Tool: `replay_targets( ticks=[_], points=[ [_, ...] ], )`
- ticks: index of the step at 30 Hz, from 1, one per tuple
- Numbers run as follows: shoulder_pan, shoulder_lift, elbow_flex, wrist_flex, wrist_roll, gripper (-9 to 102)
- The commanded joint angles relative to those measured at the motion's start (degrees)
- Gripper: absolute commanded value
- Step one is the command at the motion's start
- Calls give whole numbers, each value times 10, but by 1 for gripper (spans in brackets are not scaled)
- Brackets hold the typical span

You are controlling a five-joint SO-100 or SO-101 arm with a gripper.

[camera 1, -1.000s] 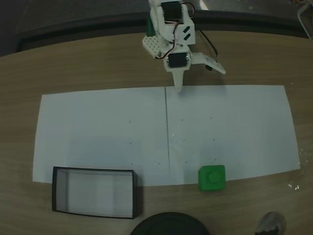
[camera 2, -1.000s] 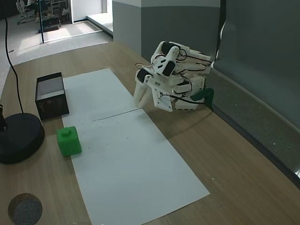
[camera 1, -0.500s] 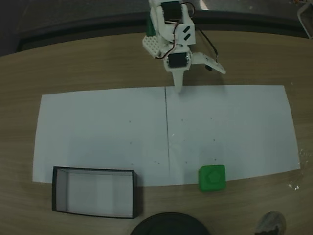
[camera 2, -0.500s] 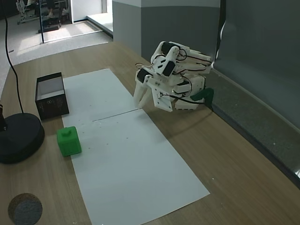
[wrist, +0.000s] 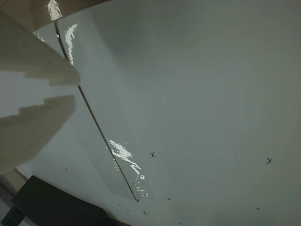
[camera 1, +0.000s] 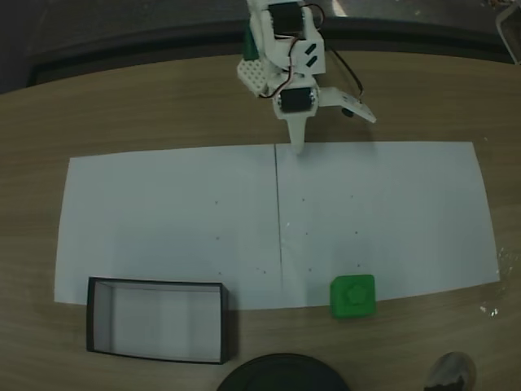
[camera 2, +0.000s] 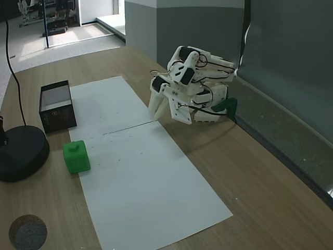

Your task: Grab a green square and put it in the box.

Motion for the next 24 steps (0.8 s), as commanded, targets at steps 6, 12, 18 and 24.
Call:
replay_targets(
  ticks=[6, 12, 18, 24],
  points=[
    [30, 13, -12, -77, -4, 0],
    [106, 12, -28, -199, -108, 12],
    [33, -23, -137, -165, -90, 26],
    [-45, -247, -325, -127, -41, 35]
  ],
)
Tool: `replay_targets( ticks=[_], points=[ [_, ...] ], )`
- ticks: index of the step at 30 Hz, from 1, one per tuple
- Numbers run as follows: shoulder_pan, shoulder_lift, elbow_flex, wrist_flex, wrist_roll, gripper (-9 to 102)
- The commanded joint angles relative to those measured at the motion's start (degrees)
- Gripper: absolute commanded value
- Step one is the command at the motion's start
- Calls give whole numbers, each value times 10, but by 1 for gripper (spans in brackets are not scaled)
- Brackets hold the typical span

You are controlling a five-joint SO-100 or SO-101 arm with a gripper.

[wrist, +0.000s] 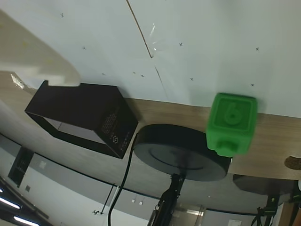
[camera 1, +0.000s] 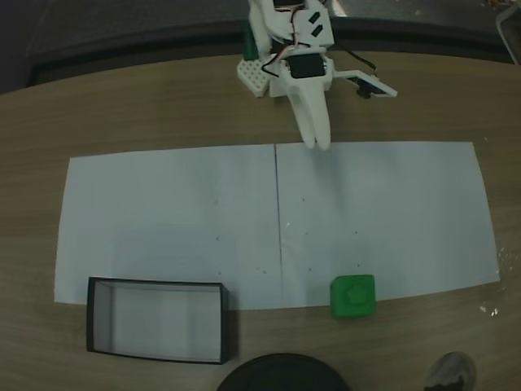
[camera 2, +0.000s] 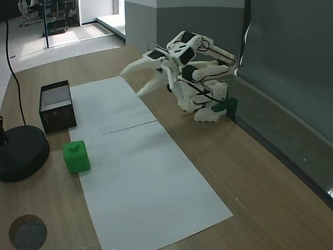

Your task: Grab a green square and put it in the box.

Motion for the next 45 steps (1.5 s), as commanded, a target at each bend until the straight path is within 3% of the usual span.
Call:
replay_targets(
  ticks=[1, 10, 20, 34, 45],
  points=[
    [-36, -158, -158, 7, 25, 35],
    [-73, -617, -454, 24, 58, 39],
    [-17, -951, -757, 132, 66, 39],
    [-18, -1271, -1220, 355, 37, 39],
    [-22, -1379, -1348, 382, 33, 39]
  ],
)
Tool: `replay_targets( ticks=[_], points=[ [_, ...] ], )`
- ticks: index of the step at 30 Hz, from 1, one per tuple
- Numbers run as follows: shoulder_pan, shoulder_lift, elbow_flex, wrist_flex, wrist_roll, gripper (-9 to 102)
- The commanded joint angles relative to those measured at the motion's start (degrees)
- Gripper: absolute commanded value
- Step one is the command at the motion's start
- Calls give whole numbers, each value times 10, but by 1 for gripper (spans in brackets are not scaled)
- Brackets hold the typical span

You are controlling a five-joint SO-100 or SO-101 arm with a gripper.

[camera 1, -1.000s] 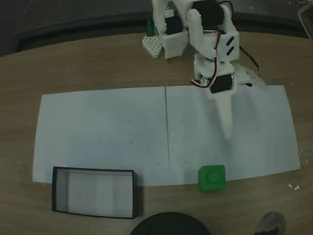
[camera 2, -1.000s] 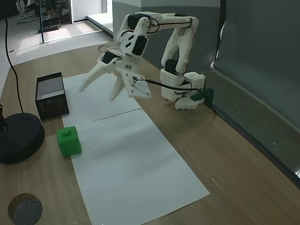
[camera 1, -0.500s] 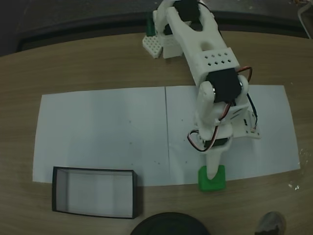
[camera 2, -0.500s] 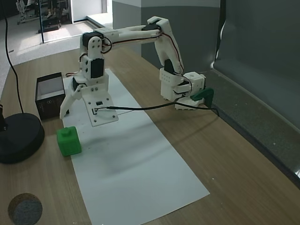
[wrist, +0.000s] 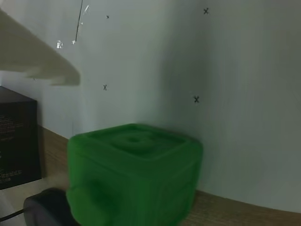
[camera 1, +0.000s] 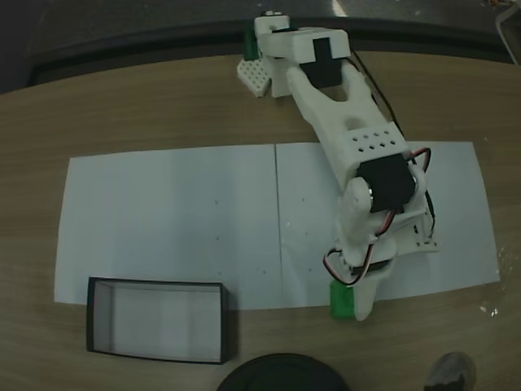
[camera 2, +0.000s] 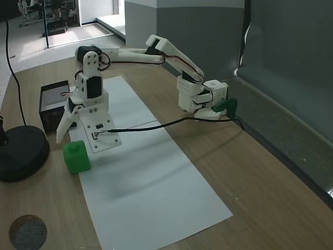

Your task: Grab a green square and put it in the box.

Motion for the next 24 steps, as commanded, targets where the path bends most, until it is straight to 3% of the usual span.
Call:
replay_targets(
  ticks=[1, 20, 24],
  points=[
    [-2, 13, -44, -2, -2, 39],
    [-4, -37, -43, -26, -2, 38],
    [-5, -37, -40, -26, -2, 31]
  ],
)
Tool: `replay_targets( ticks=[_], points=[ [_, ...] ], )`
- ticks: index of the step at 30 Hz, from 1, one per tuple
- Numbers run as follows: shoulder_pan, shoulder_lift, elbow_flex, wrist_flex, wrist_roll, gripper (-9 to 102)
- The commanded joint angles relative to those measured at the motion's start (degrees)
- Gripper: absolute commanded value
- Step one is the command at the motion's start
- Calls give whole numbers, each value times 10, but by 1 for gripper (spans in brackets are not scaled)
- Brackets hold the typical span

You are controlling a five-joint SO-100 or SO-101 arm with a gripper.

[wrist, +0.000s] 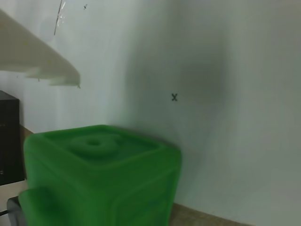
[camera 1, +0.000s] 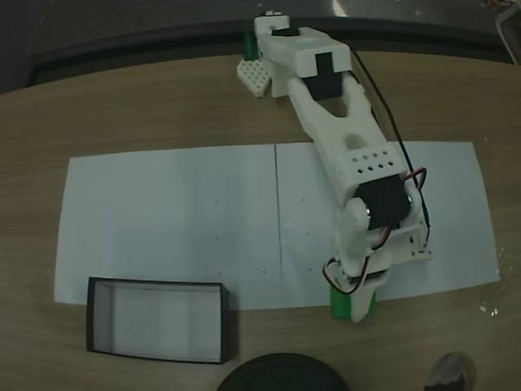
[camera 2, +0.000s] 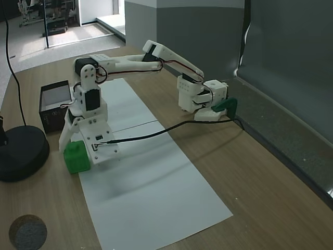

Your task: Grab a green square and put it in the box.

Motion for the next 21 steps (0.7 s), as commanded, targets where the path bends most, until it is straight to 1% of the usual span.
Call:
replay_targets(
  ticks=[1, 3, 5, 7, 12, 15, 18, 21],
  points=[
    [-6, 15, -29, 4, -2, 30],
    [-14, 15, -28, 6, -2, 27],
    [-21, 14, -28, 6, -2, 20],
    [-25, 14, -28, 6, -3, 16],
    [-18, 14, -28, 5, -3, 14],
    [-13, 14, -33, 4, -2, 10],
    [-11, 26, -37, 4, -2, 9],
    [-2, 54, -89, 20, -13, 9]
  ],
)
